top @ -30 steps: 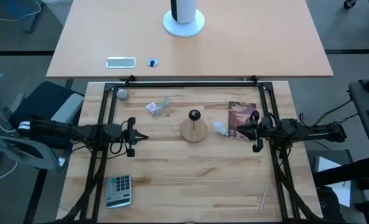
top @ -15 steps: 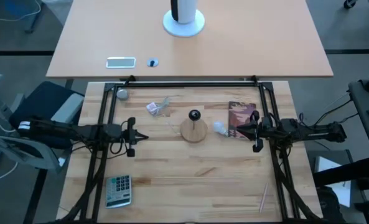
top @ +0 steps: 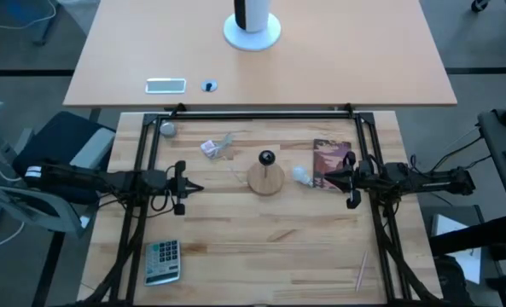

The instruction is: Screw lightbulb

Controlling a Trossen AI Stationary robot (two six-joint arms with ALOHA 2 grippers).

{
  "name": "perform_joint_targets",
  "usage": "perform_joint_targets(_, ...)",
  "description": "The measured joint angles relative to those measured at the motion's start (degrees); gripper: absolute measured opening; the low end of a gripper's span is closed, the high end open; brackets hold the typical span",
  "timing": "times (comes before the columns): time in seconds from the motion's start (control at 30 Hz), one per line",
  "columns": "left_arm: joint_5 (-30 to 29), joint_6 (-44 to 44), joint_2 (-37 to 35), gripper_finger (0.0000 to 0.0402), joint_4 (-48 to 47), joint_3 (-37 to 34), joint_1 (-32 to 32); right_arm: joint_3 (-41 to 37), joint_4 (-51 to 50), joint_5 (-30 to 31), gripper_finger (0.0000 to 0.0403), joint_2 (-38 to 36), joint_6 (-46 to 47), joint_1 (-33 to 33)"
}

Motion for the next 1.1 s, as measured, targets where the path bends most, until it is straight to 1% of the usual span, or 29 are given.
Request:
perform_joint_targets(0.4,0.0,0.0,0.0,0.0000,0.0,0.0,0.0,0.0,0.0,0.0,0.0071,0.0,0.0,0.0)
perform_joint_targets(0.83,0.0,0.0,0.0,0.0000,0.0,0.0,0.0,0.0,0.0,0.0,0.0047,0.0,0.0,0.0)
perform_joint_targets(1.1,0.0,0.1,0.0,0.0000,0.0,0.0,0.0,0.0,0.0,0.0,0.0047,0.0,0.0,0.0)
